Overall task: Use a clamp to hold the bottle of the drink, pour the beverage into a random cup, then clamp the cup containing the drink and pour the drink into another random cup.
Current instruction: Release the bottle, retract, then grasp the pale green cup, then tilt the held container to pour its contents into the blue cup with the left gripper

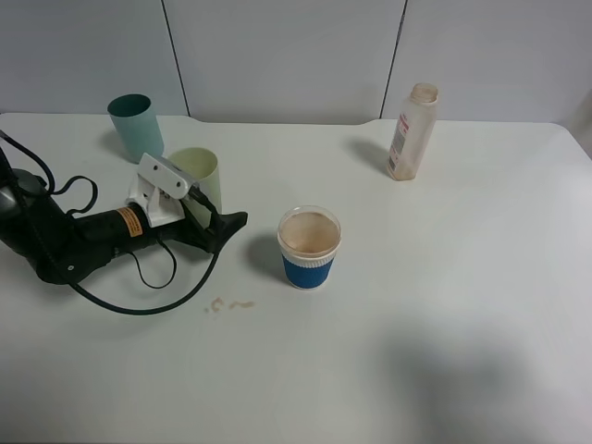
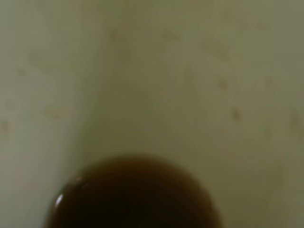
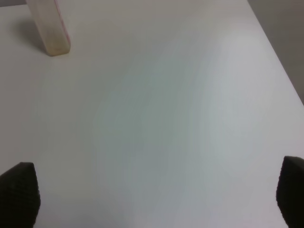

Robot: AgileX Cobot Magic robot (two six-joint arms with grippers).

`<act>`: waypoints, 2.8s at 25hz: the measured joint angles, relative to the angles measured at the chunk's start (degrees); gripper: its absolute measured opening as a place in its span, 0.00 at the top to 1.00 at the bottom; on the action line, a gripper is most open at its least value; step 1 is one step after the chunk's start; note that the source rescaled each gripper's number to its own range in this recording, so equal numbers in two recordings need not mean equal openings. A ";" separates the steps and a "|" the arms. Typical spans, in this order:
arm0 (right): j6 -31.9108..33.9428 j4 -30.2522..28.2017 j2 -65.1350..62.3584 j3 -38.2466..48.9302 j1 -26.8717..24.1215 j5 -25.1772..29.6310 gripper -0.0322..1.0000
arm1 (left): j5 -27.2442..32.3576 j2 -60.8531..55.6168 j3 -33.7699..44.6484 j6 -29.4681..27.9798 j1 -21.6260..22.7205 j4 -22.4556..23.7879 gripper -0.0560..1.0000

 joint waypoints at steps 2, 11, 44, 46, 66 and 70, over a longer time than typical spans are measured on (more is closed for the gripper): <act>0.00 0.00 0.00 0.00 0.00 0.00 0.00 | 0.00 0.00 0.00 0.00 0.00 -0.38 0.08; 0.00 0.00 0.00 0.00 0.00 0.00 0.00 | -0.05 0.00 -0.04 0.88 0.00 -0.65 0.92; 0.00 0.00 0.00 0.00 0.00 0.00 0.00 | 14.69 -20.21 7.30 -1.52 0.00 0.38 0.92; 0.00 0.00 0.00 0.00 0.00 0.00 0.00 | 16.73 -20.78 7.34 -1.73 0.00 -0.19 0.92; 0.00 0.00 0.00 0.00 0.00 0.00 0.00 | 36.75 -31.72 7.41 10.80 -6.98 -34.41 0.92; 0.00 0.00 0.00 0.00 0.00 0.00 0.00 | 36.95 -31.72 7.41 20.86 -11.17 -44.32 0.92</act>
